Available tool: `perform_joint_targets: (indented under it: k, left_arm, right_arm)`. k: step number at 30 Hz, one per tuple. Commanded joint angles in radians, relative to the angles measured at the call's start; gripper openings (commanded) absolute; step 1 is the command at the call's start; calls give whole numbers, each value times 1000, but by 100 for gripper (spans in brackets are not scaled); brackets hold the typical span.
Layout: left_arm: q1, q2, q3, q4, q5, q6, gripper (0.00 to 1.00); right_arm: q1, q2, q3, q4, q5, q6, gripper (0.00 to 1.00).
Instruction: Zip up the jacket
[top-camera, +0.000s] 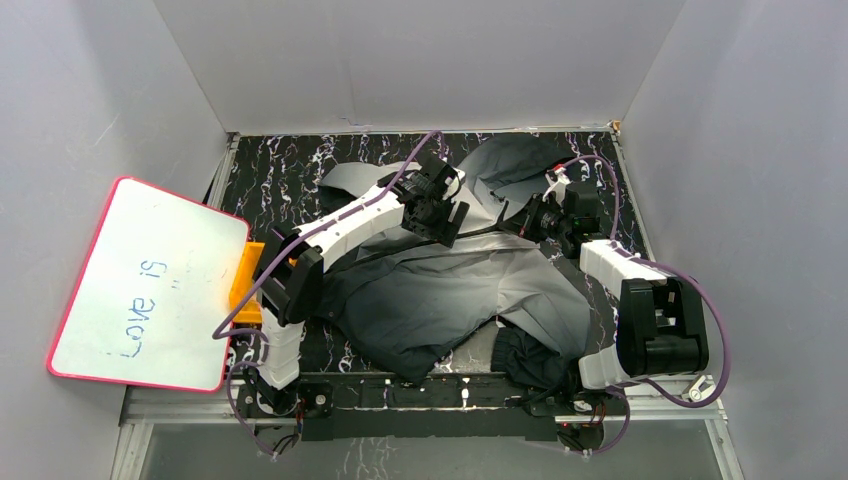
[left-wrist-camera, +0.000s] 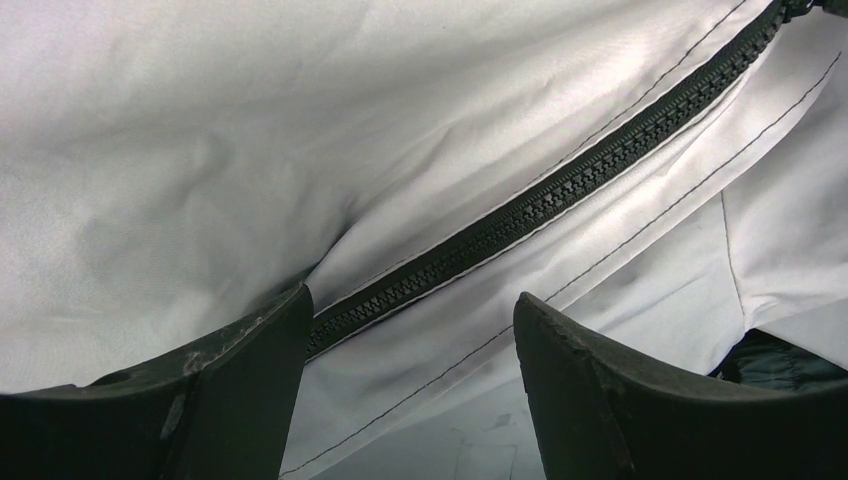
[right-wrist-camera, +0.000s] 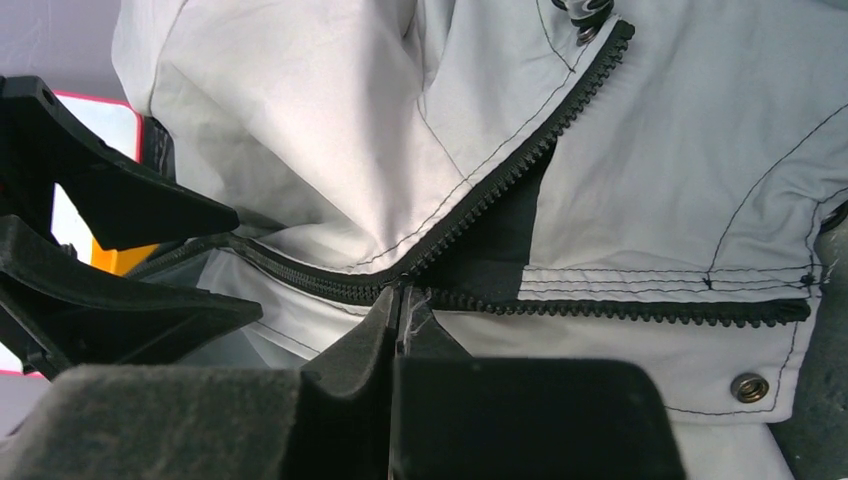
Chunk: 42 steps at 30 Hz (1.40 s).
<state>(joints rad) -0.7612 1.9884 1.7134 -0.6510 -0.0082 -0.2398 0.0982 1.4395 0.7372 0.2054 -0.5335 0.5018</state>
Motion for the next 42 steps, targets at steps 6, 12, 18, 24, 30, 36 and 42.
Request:
perform_joint_targets:
  k: [6,12,18,24,30,36,42]
  left_arm:
    - [1,-4,33,-5,59,48,74]
    - [-16,21,77,33,91,156,77]
    - [-30,59,100,70,92,216,77]
    - [-41,41,67,123,156,235,44]
    - [-46,2,23,136,161,221,0]
    - [-47,-97,-87,136,113,176,0]
    - [-49,-194,-188,113,58,108,0]
  right_arm:
    - [-3,-50,11,18,-23,-7,0]
    - [-4,-129,-3,-27,-40,-6,0]
    - [-3,-196,-18,-58,-62,-2,0]
    - [-3,-229,-18,-95,-64,-14,0]
    - [-3,-240,10,-151,-4,-38,0]
    - [-3,-243,63,-277,191,-114,0]
    - [-3,-253,75,-344,397,-163,0]
